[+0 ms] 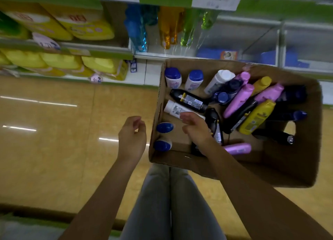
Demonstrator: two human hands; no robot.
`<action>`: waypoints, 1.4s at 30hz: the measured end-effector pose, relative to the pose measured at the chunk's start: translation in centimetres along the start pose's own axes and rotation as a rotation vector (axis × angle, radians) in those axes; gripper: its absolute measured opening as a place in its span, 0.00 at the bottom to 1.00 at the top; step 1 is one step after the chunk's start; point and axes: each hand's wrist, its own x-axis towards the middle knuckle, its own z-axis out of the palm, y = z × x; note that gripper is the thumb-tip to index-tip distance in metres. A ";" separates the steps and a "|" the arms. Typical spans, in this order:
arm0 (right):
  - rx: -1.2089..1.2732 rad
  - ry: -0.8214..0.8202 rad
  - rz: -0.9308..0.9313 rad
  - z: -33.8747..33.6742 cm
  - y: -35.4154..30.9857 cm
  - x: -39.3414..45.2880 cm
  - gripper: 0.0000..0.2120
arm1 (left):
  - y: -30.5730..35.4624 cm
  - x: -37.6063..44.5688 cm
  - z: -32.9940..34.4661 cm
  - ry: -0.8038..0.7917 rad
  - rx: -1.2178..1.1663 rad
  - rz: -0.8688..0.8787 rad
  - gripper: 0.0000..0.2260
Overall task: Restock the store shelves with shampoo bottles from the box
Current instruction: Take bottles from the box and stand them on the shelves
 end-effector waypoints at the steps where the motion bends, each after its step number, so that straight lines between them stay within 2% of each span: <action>1: -0.060 -0.026 -0.014 0.4 0.3 0.2 0.25 | -0.2 0.2 0.1 -0.007 0.006 -0.003 0.10; 6: -0.345 -0.120 -0.124 2.7 1.7 1.0 0.25 | -0.8 1.1 0.4 -0.032 0.023 -0.003 0.11; 10: -0.414 -0.165 -0.228 4.0 2.4 1.4 0.25 | -1.2 1.4 0.2 -0.040 0.010 -0.023 0.11; 14: -0.350 -0.167 -0.236 4.1 2.2 1.5 0.17 | -1.3 1.2 -0.3 -0.044 -0.002 -0.002 0.11; 21: -0.139 -0.127 -0.147 1.2 -0.5 0.3 0.18 | 0.2 0.0 -1.6 -0.037 -0.031 0.047 0.10; 27: 0.028 -0.160 -0.160 -3.1 -6.9 -3.4 0.16 | 3.5 -2.3 -2.3 -0.112 -0.038 0.088 0.10; 33: 0.161 -0.160 -0.267 -7.1 -15.1 -9.6 0.13 | 8.4 -6.0 -4.3 -0.252 -0.125 0.167 0.14; 36: 0.162 -0.126 -0.341 -8.7 -18.9 -12.5 0.15 | 10.8 -7.9 -5.9 -0.328 -0.187 0.233 0.15; 39: 0.172 -0.104 -0.422 -9.7 -22.2 -15.4 0.18 | 12.9 -9.5 -7.5 -0.430 -0.292 0.299 0.14; 42: 0.181 -0.069 -0.491 -10.5 -25.1 -17.8 0.20 | 15.0 -11.3 -9.3 -0.511 -0.354 0.331 0.07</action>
